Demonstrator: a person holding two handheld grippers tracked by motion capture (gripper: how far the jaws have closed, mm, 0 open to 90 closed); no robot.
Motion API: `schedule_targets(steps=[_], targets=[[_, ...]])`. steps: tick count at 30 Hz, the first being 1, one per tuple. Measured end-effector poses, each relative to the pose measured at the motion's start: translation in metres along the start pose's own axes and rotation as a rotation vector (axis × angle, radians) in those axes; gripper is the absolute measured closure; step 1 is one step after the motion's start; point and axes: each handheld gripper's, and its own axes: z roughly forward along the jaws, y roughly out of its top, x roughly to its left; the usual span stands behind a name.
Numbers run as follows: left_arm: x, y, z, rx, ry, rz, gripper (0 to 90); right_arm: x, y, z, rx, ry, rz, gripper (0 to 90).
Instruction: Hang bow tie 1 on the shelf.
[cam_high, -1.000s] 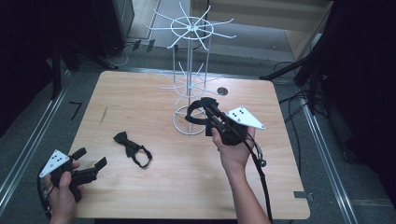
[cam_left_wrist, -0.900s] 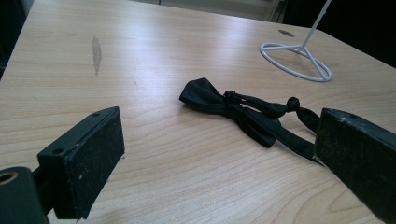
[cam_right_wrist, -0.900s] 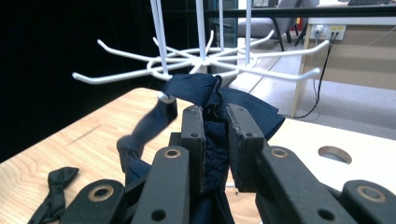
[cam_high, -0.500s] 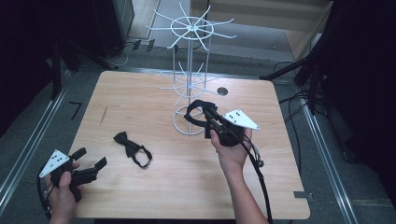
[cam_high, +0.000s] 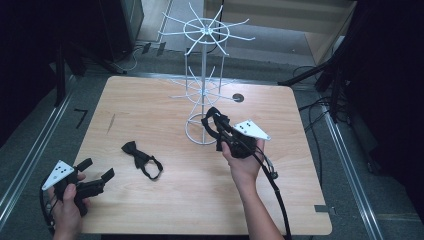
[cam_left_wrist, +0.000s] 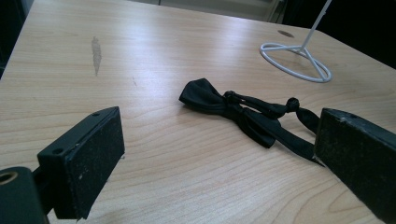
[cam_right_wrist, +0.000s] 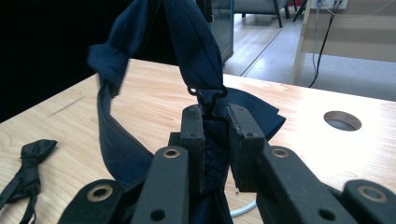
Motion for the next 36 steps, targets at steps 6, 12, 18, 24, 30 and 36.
schedule_targets(steps=[6, 12, 18, 24, 30, 36], targets=[[0.000, 0.000, 0.000, 0.000, 0.000, 0.001, 2.8, -0.001, -0.004, -0.002, -0.007, 0.007, 0.007, 75.0], [0.000, 0.000, 0.000, -0.001, 0.000, 0.000, 2.7, -0.004, -0.012, -0.005, -0.017, 0.017, 0.023, 69.4], [0.000, 0.000, 0.000, -0.002, -0.002, 0.001, 2.7, -0.005, -0.016, -0.013, -0.033, -0.002, 0.032, 53.6], [0.000, 0.000, 0.000, -0.001, -0.001, 0.002, 2.8, -0.005, -0.018, -0.024, -0.048, -0.021, 0.022, 43.5], [0.000, 0.000, 0.000, 0.000, 0.000, 0.004, 2.8, -0.003, -0.019, -0.034, -0.056, -0.011, 0.022, 41.8], [0.000, 0.000, 0.000, 0.002, 0.000, 0.006, 2.8, 0.015, -0.032, -0.031, -0.017, 0.036, 0.003, 44.9]])
